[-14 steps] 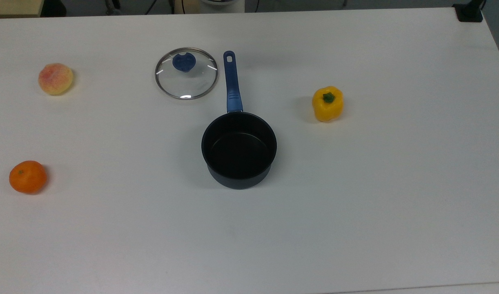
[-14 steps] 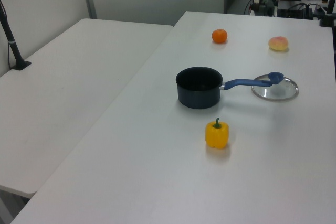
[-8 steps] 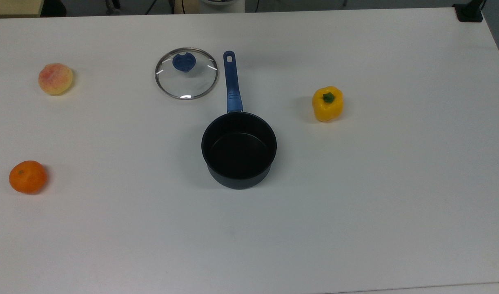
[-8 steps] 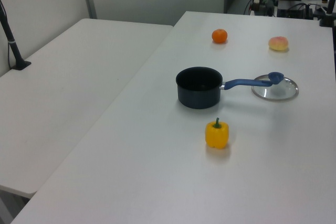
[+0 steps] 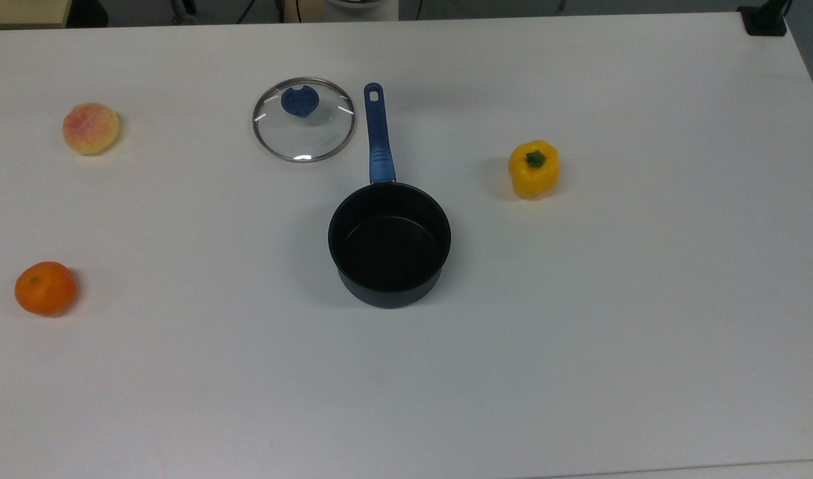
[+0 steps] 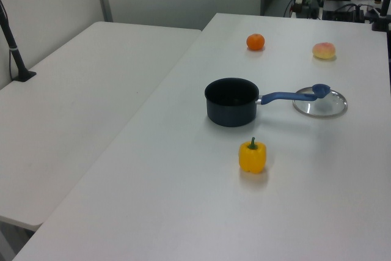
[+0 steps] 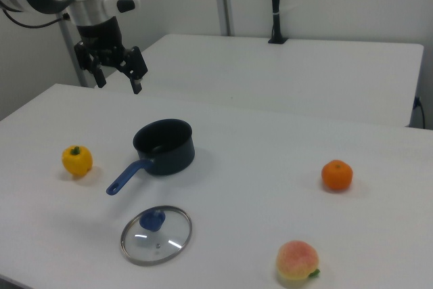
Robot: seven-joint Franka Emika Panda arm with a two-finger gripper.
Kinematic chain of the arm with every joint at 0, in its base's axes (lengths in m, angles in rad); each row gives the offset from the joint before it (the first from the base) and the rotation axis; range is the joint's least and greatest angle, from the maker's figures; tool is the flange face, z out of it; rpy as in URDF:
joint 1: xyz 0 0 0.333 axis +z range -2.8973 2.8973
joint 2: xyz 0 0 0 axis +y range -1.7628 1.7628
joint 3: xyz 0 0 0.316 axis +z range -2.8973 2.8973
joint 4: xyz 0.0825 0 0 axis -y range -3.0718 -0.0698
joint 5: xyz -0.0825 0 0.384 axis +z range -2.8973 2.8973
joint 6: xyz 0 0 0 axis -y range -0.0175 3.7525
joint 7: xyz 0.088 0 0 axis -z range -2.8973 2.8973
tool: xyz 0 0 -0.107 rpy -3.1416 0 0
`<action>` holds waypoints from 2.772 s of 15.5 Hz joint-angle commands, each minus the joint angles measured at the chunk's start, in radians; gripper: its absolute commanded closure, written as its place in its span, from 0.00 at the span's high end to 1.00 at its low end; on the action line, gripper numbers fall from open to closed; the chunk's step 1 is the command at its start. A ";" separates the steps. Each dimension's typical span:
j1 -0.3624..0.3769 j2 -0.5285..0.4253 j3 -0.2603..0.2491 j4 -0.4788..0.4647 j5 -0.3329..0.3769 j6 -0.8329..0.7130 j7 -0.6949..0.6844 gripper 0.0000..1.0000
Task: Close lid
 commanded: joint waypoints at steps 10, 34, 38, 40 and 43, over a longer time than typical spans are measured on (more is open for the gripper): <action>0.035 -0.077 -0.001 -0.073 -0.019 -0.275 -0.045 1.00; -0.014 -0.100 -0.093 -0.653 -0.128 0.431 -0.108 1.00; -0.011 -0.079 -0.093 -0.702 -0.128 0.542 -0.109 1.00; -0.011 -0.059 -0.093 -0.716 -0.128 0.582 -0.120 1.00; -0.006 -0.030 -0.093 -0.718 -0.128 0.608 -0.123 1.00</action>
